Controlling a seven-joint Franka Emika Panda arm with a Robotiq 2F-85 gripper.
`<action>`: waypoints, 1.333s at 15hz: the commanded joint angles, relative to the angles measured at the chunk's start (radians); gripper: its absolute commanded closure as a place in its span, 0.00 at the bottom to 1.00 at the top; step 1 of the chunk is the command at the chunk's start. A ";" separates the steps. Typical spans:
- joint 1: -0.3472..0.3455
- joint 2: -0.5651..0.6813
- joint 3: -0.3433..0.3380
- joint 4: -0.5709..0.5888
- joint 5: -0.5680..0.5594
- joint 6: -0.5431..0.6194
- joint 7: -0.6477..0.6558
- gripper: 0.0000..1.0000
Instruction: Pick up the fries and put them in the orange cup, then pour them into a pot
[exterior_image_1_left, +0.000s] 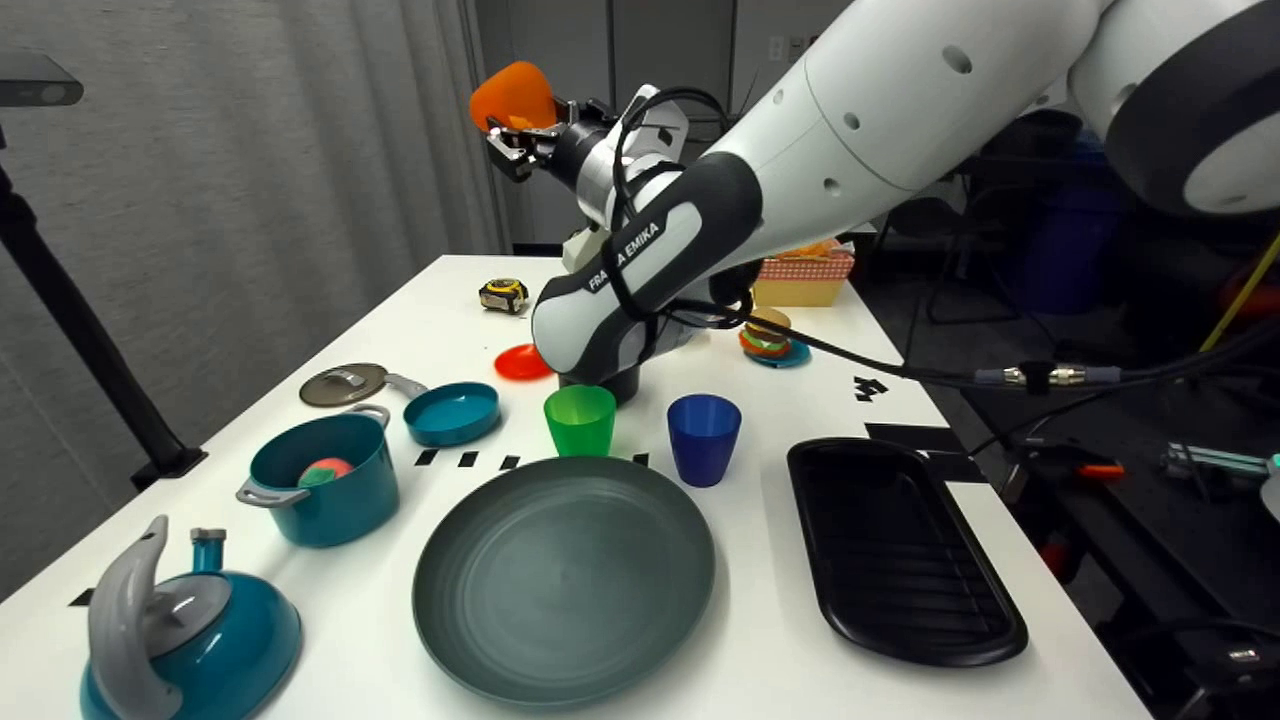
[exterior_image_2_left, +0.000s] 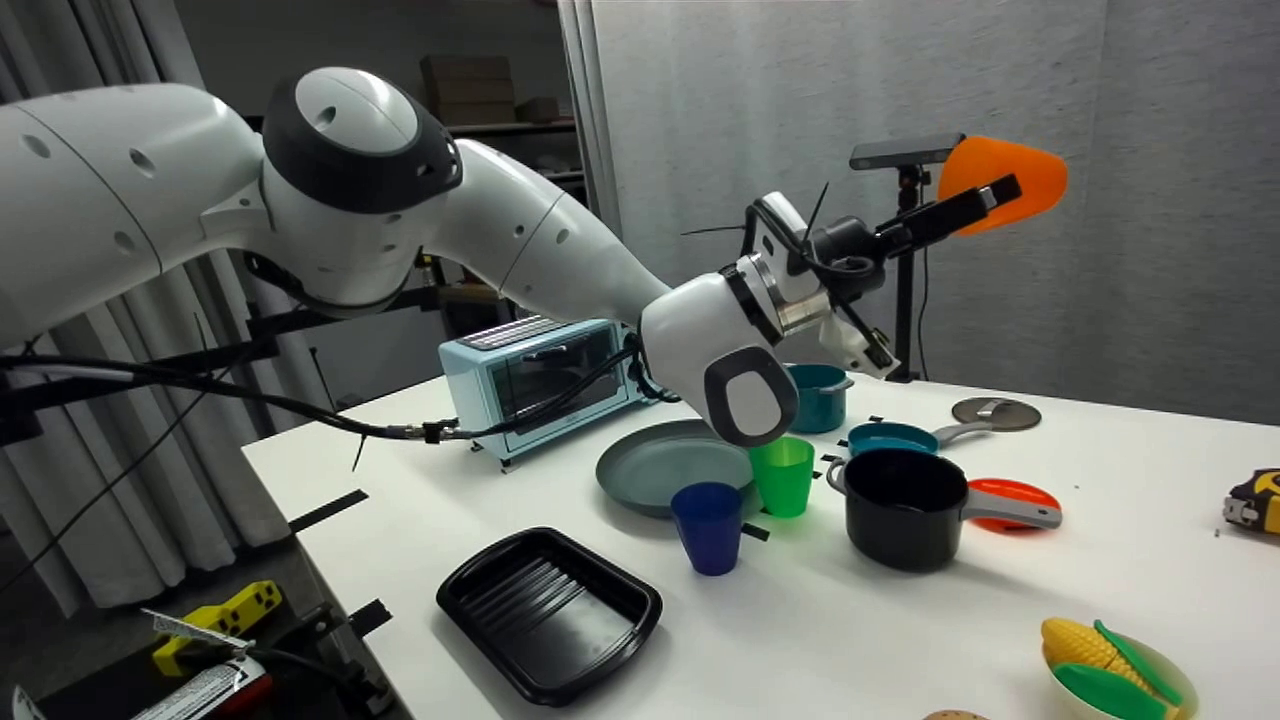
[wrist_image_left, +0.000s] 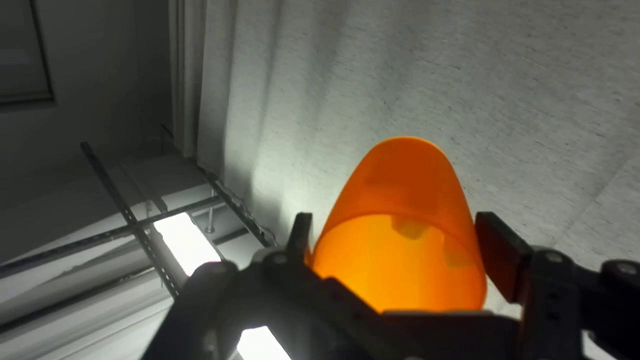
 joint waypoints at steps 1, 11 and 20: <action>-0.096 -0.060 0.149 0.056 -0.026 0.044 -0.105 0.44; 0.004 0.073 -0.117 0.177 0.078 0.018 -0.025 0.44; 0.049 0.114 -0.200 0.210 0.215 0.018 -0.022 0.44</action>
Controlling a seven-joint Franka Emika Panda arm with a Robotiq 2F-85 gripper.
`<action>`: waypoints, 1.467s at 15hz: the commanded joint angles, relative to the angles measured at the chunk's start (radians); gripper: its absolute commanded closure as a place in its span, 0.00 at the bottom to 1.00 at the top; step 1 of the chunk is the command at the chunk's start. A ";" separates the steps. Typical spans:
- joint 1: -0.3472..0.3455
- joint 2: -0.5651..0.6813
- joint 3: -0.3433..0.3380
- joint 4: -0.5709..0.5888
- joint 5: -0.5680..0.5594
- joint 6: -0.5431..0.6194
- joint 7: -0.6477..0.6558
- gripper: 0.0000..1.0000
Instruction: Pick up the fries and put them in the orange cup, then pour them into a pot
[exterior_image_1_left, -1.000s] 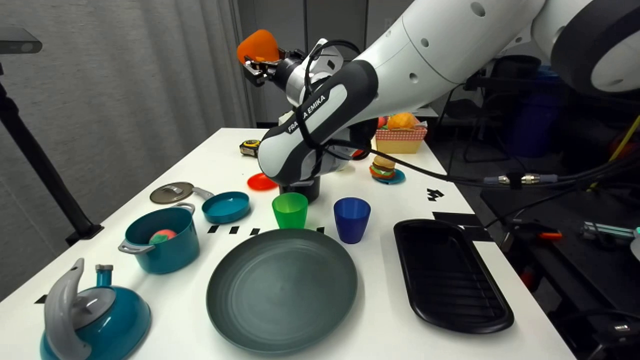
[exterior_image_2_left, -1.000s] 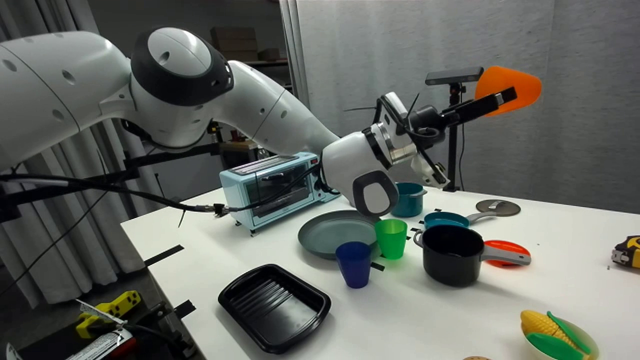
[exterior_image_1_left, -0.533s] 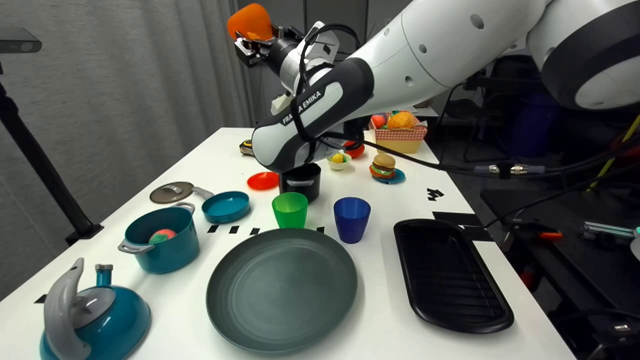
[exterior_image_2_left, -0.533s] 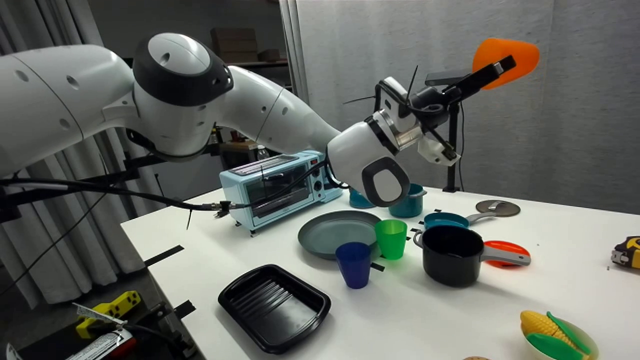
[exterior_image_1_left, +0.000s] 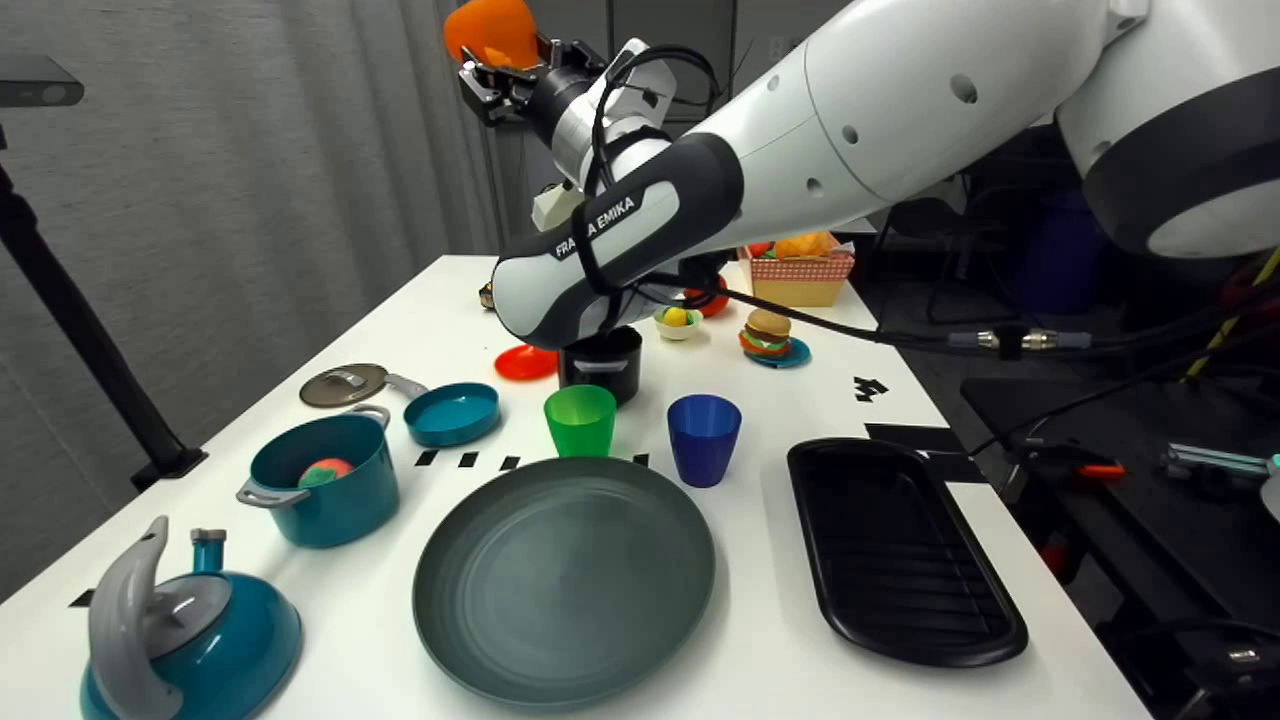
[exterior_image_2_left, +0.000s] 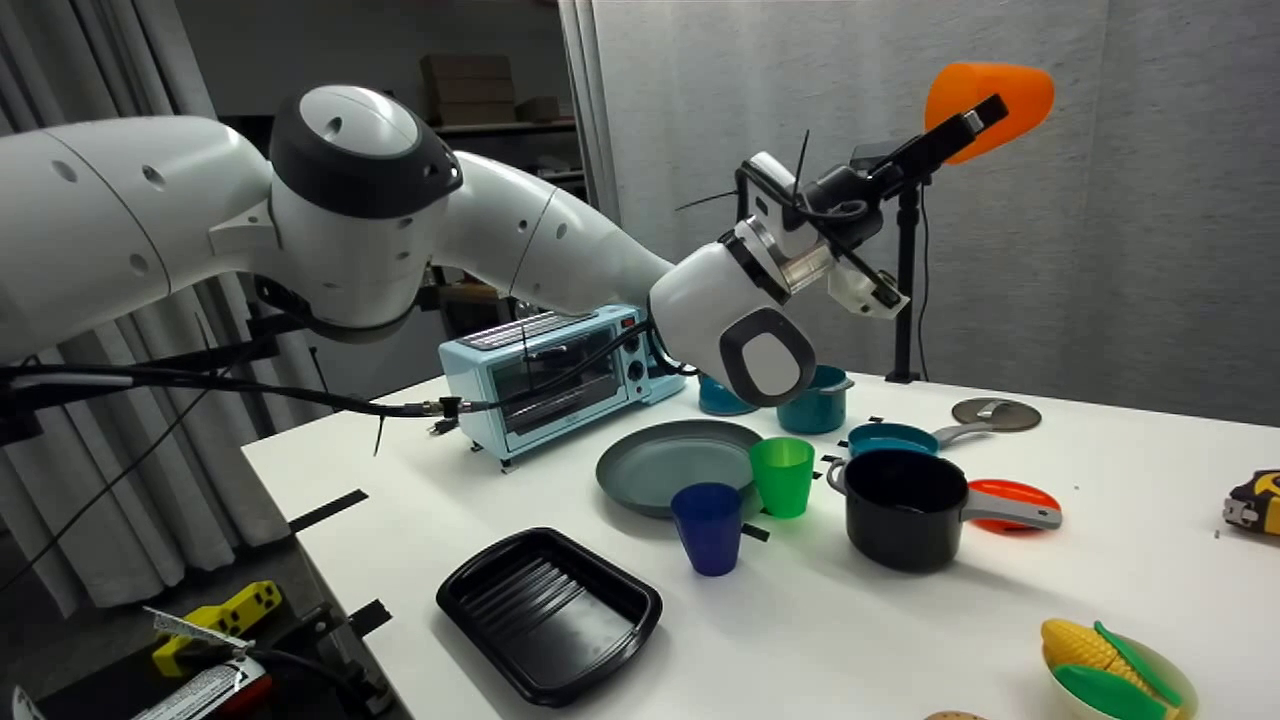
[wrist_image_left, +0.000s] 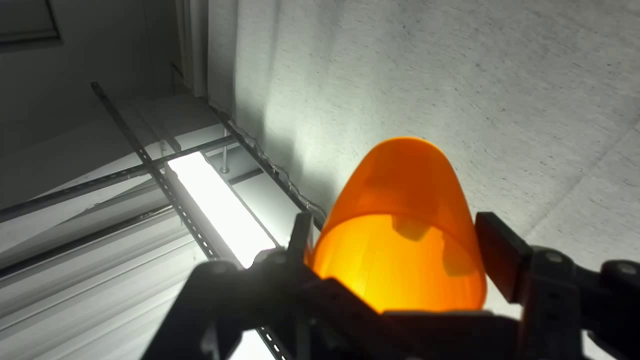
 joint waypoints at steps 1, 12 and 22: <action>0.007 0.044 -0.057 0.070 0.120 0.017 0.006 0.44; 0.014 0.044 -0.057 0.099 0.218 0.017 -0.017 0.44; 0.024 0.106 -0.108 0.116 0.222 0.017 -0.016 0.44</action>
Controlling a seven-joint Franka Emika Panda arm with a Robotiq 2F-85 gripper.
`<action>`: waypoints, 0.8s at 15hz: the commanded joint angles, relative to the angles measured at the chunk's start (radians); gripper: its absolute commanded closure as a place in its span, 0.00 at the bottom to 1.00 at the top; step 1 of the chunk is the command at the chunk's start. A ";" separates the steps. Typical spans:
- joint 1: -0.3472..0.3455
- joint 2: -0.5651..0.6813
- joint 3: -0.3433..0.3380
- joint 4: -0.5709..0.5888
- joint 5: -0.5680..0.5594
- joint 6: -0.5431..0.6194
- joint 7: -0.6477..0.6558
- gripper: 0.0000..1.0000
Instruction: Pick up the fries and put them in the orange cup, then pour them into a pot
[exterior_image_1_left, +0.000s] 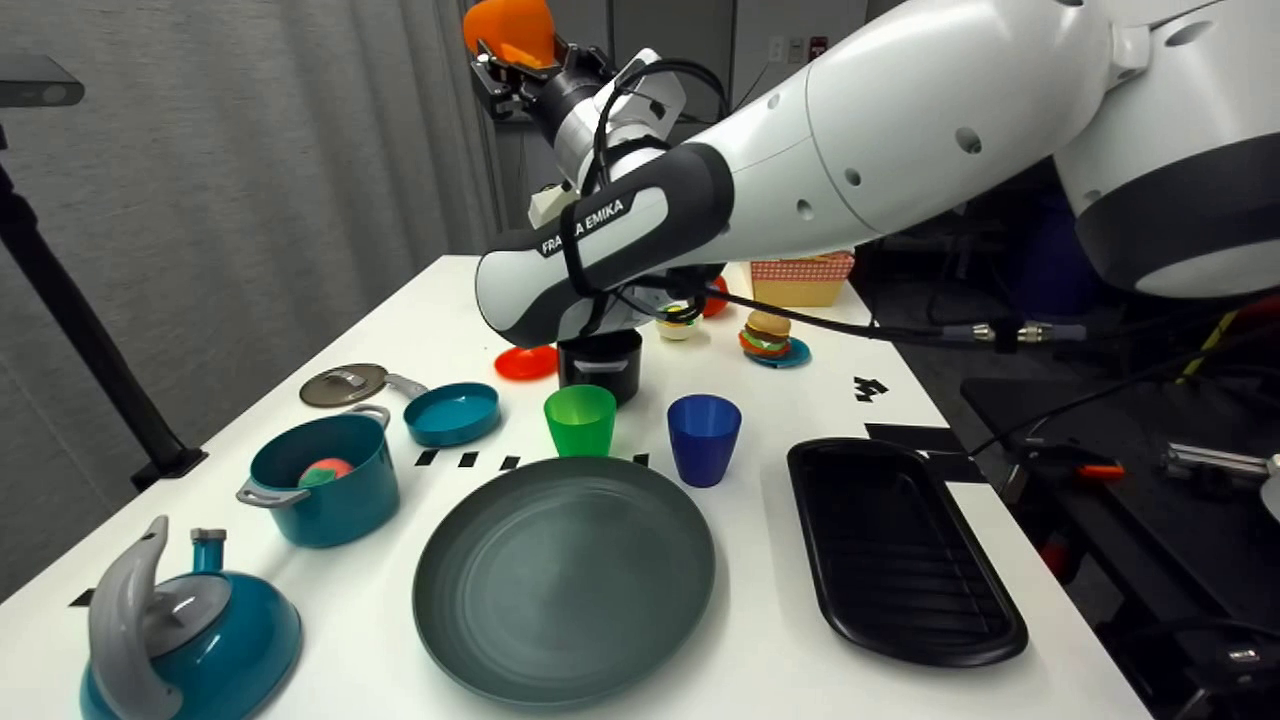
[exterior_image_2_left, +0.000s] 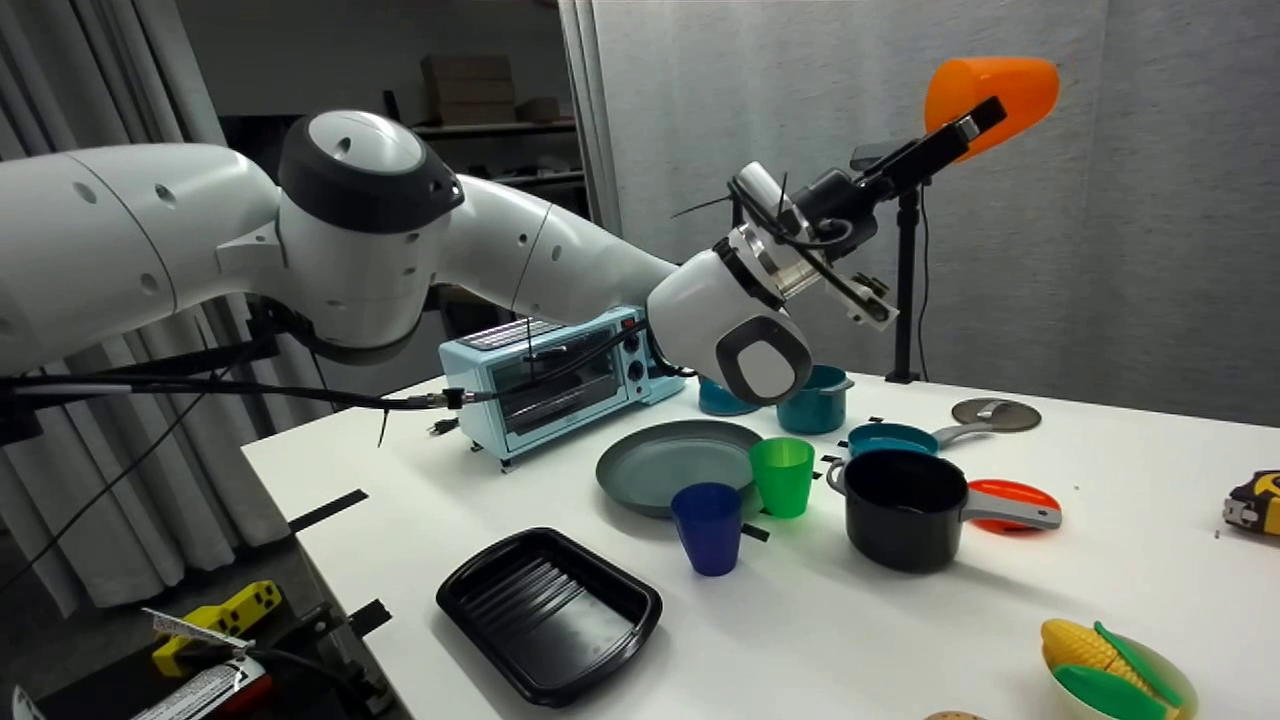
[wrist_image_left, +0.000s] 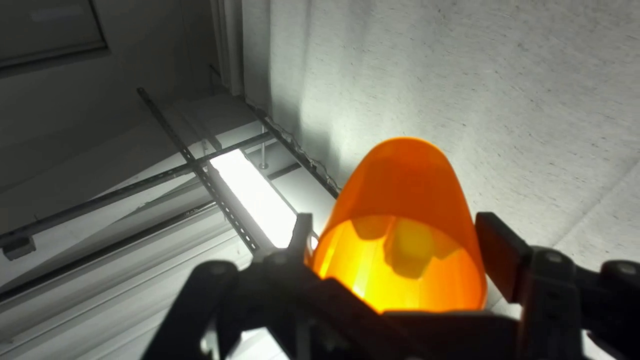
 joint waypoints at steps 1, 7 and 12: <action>-0.007 0.031 -0.022 0.049 0.036 0.017 -0.025 0.44; 0.001 0.066 -0.097 0.086 0.086 0.017 -0.014 0.44; 0.008 0.085 -0.157 0.107 0.116 0.017 -0.011 0.44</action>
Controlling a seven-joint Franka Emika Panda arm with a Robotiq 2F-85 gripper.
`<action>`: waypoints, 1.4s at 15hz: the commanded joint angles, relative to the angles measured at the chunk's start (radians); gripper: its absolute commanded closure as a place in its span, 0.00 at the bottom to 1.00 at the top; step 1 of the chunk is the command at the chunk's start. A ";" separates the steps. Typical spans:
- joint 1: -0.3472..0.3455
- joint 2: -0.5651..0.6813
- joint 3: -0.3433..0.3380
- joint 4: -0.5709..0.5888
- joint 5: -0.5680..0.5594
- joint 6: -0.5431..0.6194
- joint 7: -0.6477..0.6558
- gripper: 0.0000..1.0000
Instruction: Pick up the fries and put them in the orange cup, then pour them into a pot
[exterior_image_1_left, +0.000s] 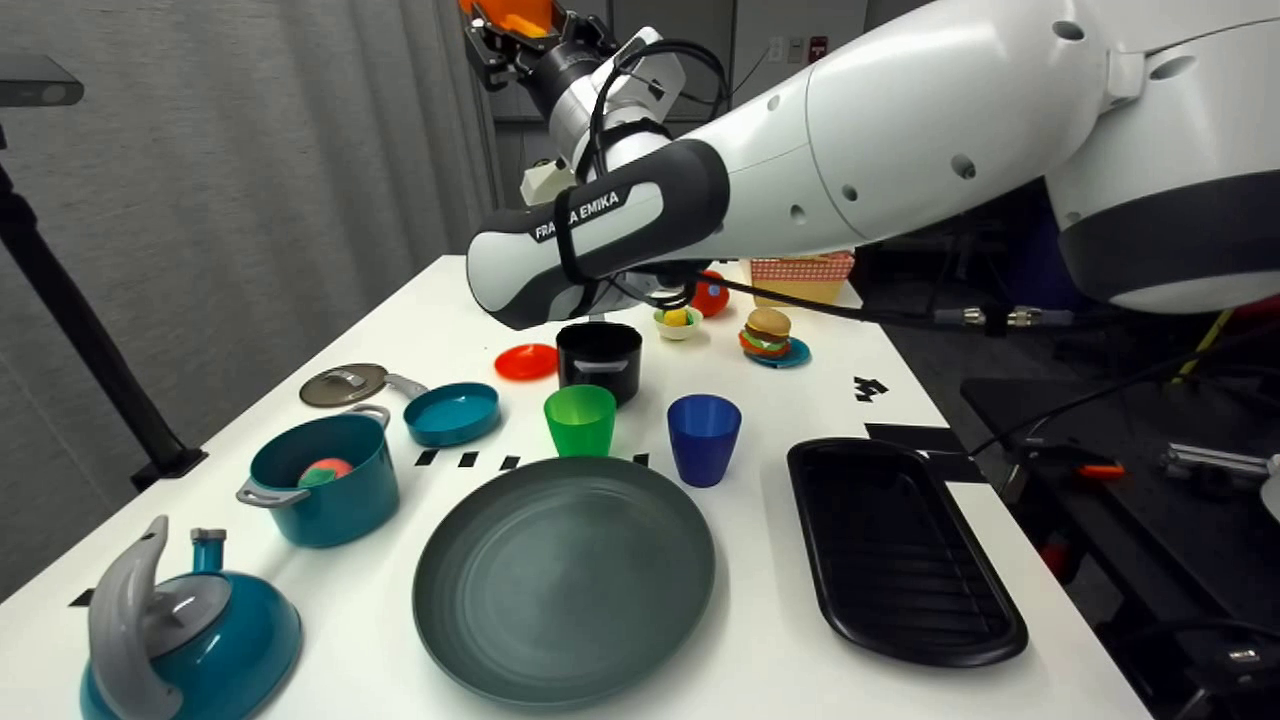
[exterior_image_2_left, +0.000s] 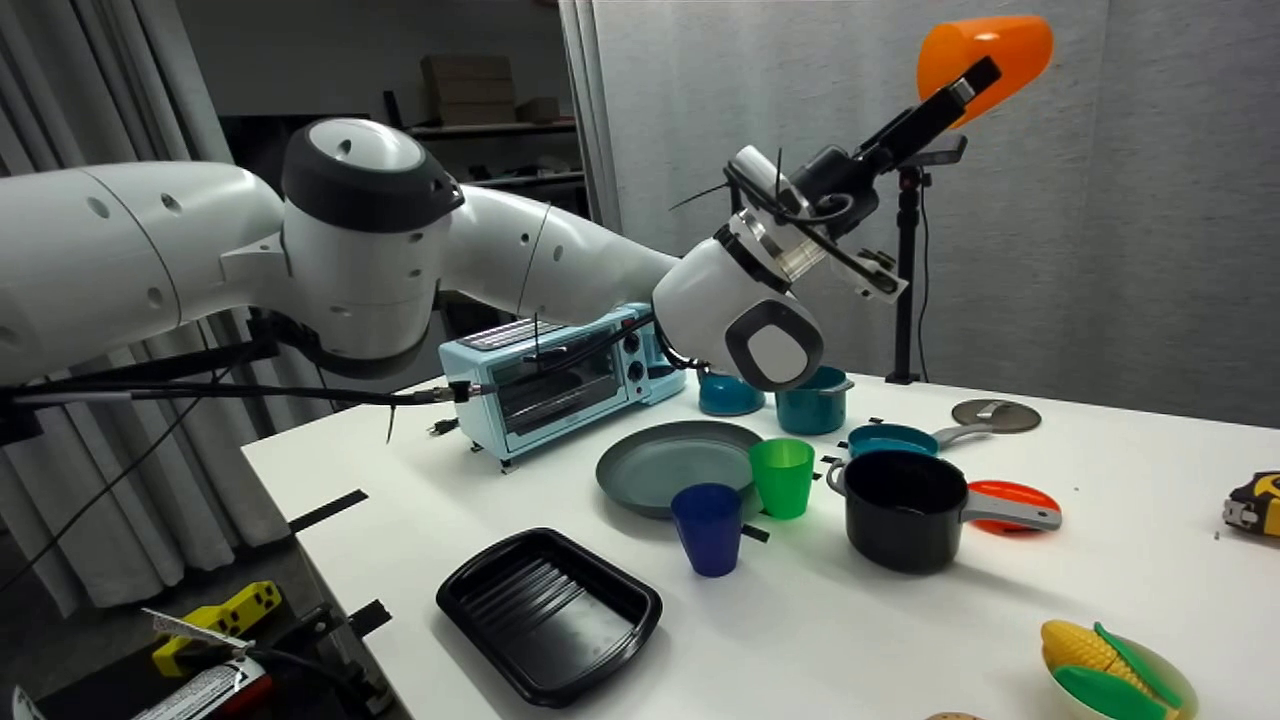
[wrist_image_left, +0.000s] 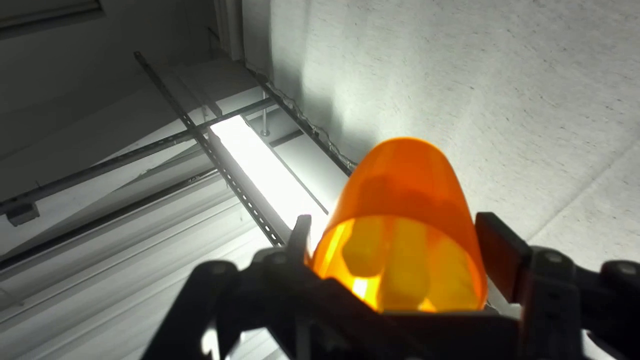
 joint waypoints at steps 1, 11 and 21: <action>-0.002 0.042 -0.056 0.054 0.053 0.017 -0.012 0.44; -0.004 0.044 -0.039 0.050 0.041 0.017 -0.017 0.44; -0.200 -0.229 0.468 0.032 -0.261 -0.161 -0.191 0.44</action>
